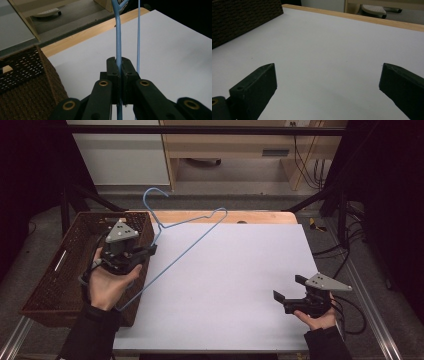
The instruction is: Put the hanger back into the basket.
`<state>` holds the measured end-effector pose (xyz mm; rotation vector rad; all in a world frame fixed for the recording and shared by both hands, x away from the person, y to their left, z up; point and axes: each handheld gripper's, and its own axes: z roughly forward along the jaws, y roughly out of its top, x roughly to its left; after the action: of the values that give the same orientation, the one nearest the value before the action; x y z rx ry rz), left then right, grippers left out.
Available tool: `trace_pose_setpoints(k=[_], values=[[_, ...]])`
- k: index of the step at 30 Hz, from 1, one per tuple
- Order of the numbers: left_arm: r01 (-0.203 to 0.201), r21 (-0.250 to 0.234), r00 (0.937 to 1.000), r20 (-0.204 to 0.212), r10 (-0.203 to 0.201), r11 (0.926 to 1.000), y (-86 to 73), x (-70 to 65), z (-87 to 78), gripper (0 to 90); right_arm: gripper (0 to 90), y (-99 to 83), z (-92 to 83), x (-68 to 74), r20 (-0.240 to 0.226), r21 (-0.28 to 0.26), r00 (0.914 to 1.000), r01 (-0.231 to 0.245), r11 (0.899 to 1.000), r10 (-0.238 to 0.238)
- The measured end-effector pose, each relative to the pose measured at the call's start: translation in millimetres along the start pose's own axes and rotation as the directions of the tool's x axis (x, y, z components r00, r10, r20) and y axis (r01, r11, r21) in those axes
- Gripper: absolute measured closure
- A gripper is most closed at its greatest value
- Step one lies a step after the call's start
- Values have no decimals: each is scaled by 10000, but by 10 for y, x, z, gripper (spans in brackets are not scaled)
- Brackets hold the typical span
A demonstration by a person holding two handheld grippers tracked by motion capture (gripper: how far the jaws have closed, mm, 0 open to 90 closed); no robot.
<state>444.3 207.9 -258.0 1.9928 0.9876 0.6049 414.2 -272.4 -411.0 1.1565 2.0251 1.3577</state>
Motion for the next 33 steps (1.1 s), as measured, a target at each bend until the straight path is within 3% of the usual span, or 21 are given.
trace_pose_setpoints(k=[6, 13, 25, 33], values=[[168, -200, 9997, -184, -172, 9997, 34, 170, -106, 873, 23, 4, -25, -4, 46, -182, 10000, 19, 9998, -18], [363, 53, 9986, -388, -360, 9993, 18, 398, -163, 873, 23, 4, -25, -8, 18, -186, 10000, 5, 9998, -4], [248, 352, 9925, -1208, -203, 9991, 18, 682, -298, 873, 23, -4, -3, -9, 0, -93, 10000, -3, 10000, 3], [85, 566, 9907, -1363, -7, 9984, -36, 833, -329, 873, 23, -12, 5, -20, -13, -50, 10000, 7, 10000, -7]])
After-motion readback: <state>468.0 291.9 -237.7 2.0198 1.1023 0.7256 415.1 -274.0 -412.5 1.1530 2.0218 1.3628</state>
